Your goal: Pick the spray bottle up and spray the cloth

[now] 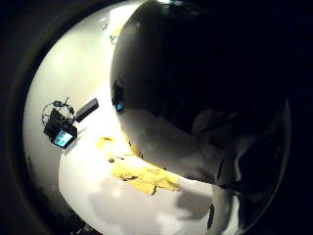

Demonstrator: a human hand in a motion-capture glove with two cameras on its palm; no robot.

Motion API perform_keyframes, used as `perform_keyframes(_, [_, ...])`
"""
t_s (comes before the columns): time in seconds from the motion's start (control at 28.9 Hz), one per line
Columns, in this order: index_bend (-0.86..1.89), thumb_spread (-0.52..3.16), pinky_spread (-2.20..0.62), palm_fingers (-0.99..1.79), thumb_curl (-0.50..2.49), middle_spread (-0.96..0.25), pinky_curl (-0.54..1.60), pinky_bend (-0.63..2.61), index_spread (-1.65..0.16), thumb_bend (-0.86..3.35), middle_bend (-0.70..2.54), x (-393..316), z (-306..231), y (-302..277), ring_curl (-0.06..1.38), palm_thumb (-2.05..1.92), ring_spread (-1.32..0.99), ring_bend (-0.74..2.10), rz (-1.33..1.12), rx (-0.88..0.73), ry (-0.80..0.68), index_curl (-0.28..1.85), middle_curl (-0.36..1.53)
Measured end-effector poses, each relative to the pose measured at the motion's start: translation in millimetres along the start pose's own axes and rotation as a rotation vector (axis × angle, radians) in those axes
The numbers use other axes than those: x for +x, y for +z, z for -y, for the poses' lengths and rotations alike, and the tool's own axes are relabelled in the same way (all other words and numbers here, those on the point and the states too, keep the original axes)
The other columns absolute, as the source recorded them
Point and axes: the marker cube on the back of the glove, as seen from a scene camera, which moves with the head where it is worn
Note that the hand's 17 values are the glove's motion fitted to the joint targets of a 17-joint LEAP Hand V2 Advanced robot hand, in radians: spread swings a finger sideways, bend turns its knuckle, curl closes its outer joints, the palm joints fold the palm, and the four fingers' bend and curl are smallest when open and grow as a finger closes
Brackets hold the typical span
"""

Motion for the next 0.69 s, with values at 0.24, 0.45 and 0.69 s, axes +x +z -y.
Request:
perform_keyframes(0.24, [0.25,0.29,-0.30,1.35,0.73,-0.16,0.37,0.42,-0.26,-0.03,0.57,2,1,-5,0.45,0.96,-0.21,0.49,0.228,0.007,0.095,0.55,0.49])
perform_keyframes(0.45, [0.25,0.29,-0.30,1.34,0.74,-0.16,0.38,0.42,-0.26,-0.03,0.57,20,12,-31,0.45,0.95,-0.20,0.49,0.734,0.075,0.332,0.55,0.49])
perform_keyframes(0.69, [0.24,0.28,-0.30,1.34,0.75,-0.16,0.38,0.43,-0.26,-0.03,0.57,34,30,-66,0.45,0.95,-0.20,0.49,1.119,0.263,0.516,0.56,0.49])
